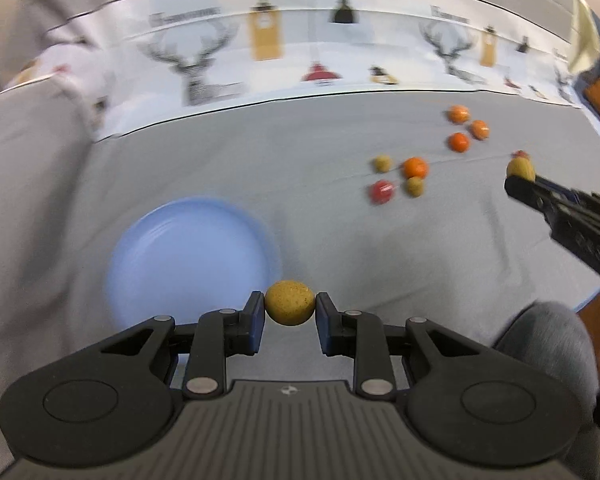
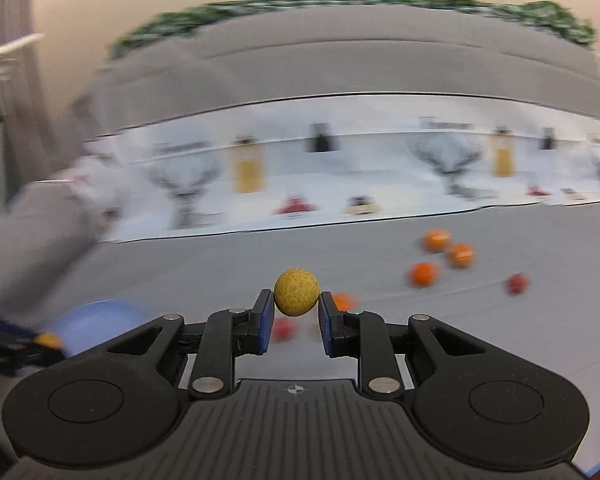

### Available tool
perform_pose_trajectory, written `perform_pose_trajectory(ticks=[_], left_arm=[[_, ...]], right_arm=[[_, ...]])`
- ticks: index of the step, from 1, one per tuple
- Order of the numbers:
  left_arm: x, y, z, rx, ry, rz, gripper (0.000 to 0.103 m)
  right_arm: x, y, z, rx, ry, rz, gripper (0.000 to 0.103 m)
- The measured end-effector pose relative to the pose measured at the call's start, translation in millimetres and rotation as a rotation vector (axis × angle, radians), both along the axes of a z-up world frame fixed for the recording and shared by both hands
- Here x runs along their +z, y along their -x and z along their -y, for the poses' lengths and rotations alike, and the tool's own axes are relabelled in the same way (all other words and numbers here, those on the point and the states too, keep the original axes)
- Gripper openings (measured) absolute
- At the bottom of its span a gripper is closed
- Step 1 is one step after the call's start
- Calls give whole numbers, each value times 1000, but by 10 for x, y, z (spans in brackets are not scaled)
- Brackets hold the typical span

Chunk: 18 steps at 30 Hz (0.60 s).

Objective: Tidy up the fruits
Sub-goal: 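Carry the yellow fruits to the blue plate and open both tools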

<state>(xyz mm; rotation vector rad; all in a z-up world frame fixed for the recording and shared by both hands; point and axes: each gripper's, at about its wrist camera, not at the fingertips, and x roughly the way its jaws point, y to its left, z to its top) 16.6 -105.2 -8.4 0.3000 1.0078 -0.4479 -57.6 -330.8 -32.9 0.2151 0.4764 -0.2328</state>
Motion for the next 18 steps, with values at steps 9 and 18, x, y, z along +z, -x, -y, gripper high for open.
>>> perform_pose_trajectory(ticks=[9,18], left_arm=[[243,564,-1030,131,50,30,30],[230,660,-1442,200,89,22,30]], right_arm=[[157,268,-1394,295,-36,-52,25],[199,383,-1877,348,40,-91,25]])
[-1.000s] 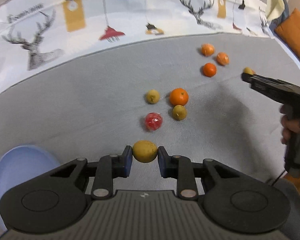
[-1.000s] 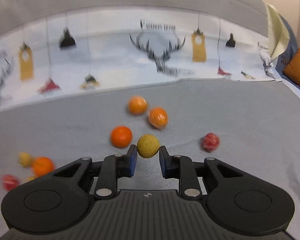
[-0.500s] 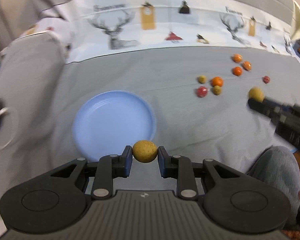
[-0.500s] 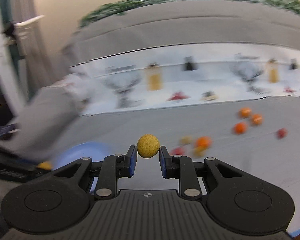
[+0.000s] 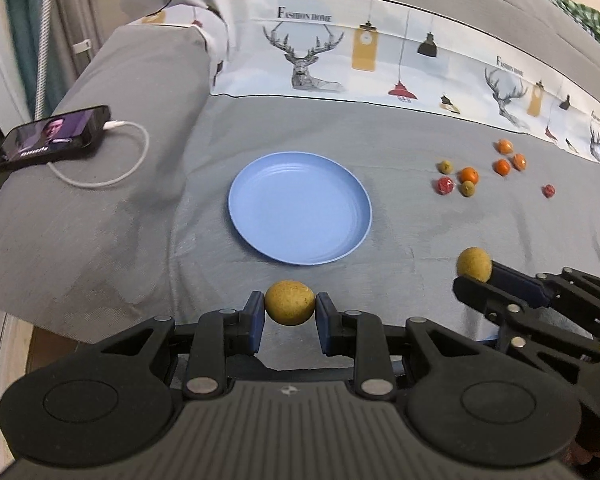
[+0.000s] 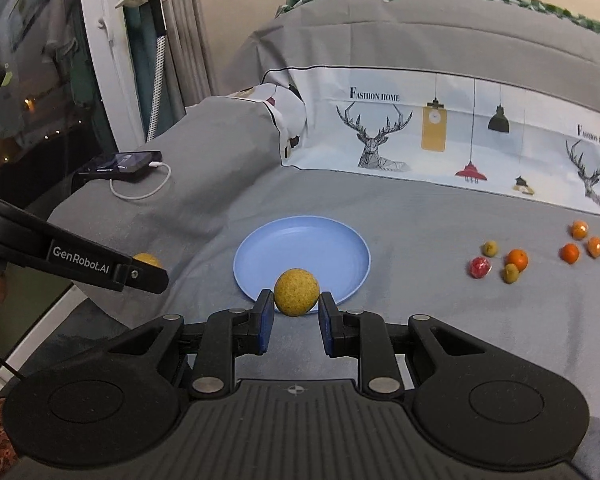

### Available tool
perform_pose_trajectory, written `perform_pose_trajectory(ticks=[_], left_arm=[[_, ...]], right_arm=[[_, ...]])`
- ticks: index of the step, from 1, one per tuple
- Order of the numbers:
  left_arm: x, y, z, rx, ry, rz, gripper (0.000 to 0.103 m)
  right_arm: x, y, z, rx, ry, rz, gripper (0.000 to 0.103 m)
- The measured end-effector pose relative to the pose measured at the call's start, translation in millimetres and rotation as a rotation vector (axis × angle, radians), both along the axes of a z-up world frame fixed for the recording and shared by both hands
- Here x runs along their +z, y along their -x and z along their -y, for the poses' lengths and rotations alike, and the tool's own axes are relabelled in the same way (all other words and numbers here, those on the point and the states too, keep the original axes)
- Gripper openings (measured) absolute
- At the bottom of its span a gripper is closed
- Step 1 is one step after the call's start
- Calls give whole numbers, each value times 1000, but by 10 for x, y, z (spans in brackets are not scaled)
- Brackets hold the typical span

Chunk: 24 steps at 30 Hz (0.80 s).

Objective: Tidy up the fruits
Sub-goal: 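Carry the yellow fruits to the blue plate and open both tools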

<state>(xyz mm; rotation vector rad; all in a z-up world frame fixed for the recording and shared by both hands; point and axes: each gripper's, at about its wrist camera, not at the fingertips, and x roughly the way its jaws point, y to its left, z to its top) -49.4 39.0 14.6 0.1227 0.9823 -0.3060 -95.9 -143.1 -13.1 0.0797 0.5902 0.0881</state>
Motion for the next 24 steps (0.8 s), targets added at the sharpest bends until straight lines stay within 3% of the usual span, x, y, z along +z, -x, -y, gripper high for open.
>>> perform_pose_trajectory(ticks=[14,24], left_arm=[[-11,-88,14,10,3,4,30],[-114,-525,146,6,0,5,30]], right_arm=[[-39,-61,48,-24,9,-14,25],[-154,-349,100,-49,29,-41,25]])
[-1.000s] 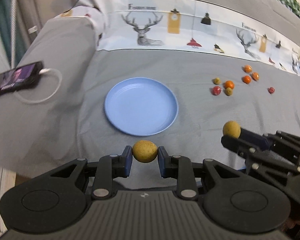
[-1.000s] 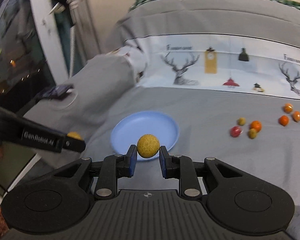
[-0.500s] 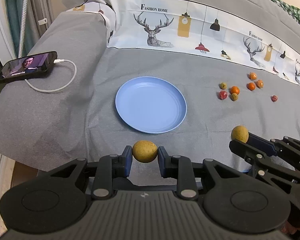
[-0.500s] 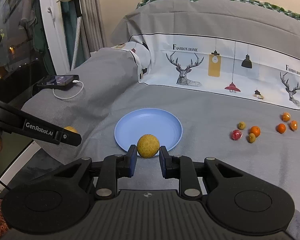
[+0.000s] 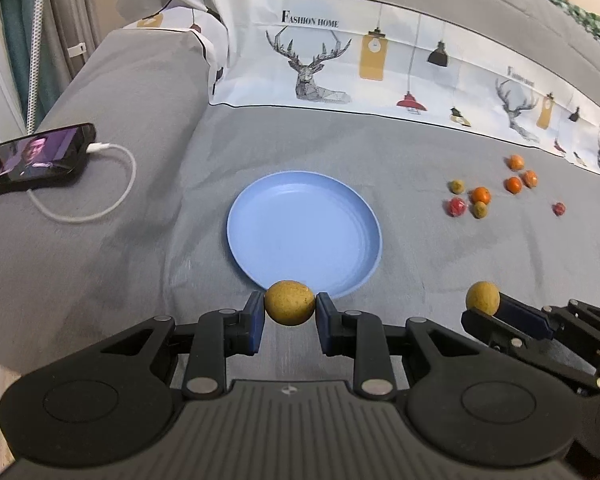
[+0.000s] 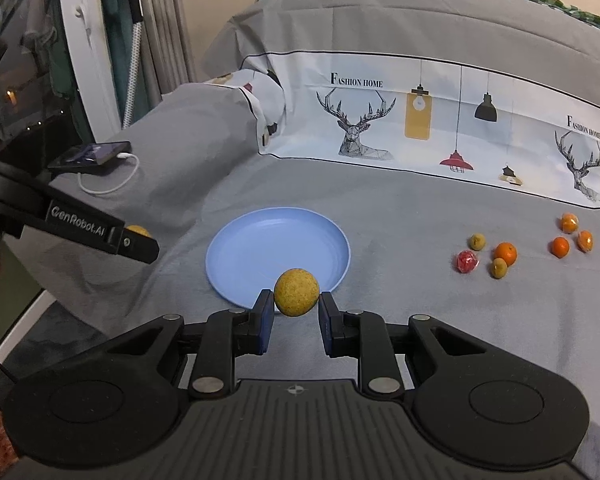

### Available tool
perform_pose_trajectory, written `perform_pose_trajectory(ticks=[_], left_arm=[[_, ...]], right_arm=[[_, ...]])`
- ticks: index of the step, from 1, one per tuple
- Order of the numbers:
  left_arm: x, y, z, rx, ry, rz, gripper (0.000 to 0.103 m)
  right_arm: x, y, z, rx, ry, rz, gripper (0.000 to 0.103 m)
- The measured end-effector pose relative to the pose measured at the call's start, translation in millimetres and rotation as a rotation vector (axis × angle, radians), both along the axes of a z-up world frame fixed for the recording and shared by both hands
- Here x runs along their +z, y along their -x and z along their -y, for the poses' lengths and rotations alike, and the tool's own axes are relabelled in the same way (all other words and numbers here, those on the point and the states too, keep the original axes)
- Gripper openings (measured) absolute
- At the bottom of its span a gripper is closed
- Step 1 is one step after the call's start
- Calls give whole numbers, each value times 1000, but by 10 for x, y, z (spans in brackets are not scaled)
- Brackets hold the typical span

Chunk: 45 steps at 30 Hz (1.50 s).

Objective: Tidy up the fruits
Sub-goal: 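Carry the yellow fruits to the blue plate and open both tools, then withdraw both tools from the plate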

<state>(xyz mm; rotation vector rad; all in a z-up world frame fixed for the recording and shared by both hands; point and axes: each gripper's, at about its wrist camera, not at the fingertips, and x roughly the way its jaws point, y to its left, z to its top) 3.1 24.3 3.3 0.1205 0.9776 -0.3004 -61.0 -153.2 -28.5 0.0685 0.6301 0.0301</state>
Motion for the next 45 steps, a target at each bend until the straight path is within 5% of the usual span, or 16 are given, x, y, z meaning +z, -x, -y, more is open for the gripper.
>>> perform_pose_trajectory(ticks=[12,23,24,25,26,27,28,30,31,39,45], left_arm=[[-521,-953,337,12,-62,-54,30],[-1095,-1418,531,13,-160,-107,32],[-1118,-1433,521,20,-165,-101,34],[-1132,-1446,512,25,-167,-94,51],[-1135,-1459,502,30,-169,-91,81],[-1119,-1464,490,39,-179,-88,93],[-1079,-1446,475,49,-183,-66,103],[-974,-1386,446,46,-181,-33,103],[-933,-1365,438,43,-193,-40,103],[-648,-827,213,84,-231,-87,103],[-465,-238,-22,102,-243,-85,103]], right_arm=[[-463,-918,124,3,27,-81,25],[-928,-1569,-65,45,57,-183,25],[-951,-1596,-58,51,54,-193,25],[-975,-1620,-51,54,53,-202,26],[-988,-1648,-41,52,52,-201,26],[-987,-1660,-40,53,54,-201,34],[-973,-1678,-38,51,57,-207,54],[-888,-1638,8,26,49,-189,80],[-841,-1595,39,21,46,-182,84],[-533,-978,200,-18,-61,-251,98],[-271,-429,99,-75,-83,-179,101]])
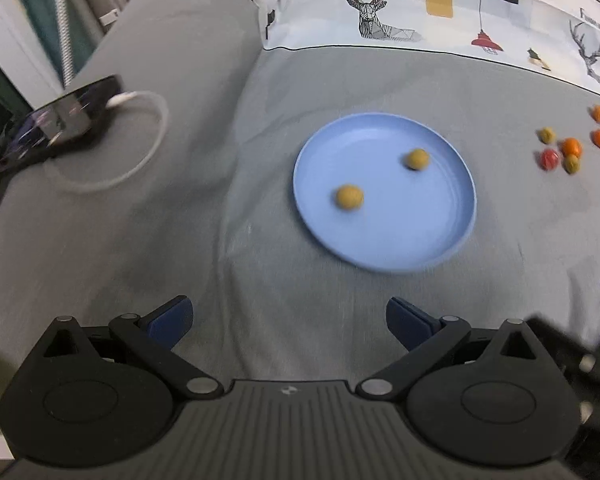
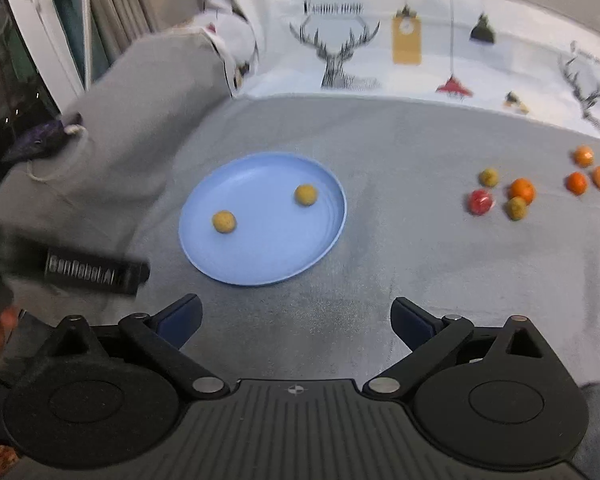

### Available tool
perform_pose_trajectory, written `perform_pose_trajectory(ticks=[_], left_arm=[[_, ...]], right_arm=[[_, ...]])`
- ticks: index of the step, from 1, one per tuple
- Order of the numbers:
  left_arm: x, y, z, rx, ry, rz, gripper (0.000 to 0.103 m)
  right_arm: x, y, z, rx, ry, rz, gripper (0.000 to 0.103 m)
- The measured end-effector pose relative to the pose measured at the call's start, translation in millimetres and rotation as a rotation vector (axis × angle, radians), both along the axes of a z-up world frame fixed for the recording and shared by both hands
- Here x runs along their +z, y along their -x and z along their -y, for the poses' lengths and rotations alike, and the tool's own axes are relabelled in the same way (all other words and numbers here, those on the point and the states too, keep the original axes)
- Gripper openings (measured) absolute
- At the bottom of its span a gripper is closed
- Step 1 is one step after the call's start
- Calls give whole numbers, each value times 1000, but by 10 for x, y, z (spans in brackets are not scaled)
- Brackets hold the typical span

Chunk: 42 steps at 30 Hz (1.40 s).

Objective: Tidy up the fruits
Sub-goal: 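Withdraw both tools from the plate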

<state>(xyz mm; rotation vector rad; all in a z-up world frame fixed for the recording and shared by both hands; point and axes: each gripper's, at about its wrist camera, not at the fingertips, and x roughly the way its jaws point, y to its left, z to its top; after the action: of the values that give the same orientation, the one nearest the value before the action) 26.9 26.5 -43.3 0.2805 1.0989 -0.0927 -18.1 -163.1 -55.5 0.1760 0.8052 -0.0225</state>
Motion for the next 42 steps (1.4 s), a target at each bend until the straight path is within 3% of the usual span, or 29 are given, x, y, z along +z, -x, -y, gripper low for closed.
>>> perform_pose_trajectory(ticks=[5,15,42], left_arm=[[144,330,-81,0,15,51,103],[303,585,-21,-22,18,104,103],[347,654,109,-50,-23,112,103]], right_arm=[[160,343,-135,-18,38,86,102],[308,650,-231,14,52,143,102],[322,677,-203,6,24,143,102]])
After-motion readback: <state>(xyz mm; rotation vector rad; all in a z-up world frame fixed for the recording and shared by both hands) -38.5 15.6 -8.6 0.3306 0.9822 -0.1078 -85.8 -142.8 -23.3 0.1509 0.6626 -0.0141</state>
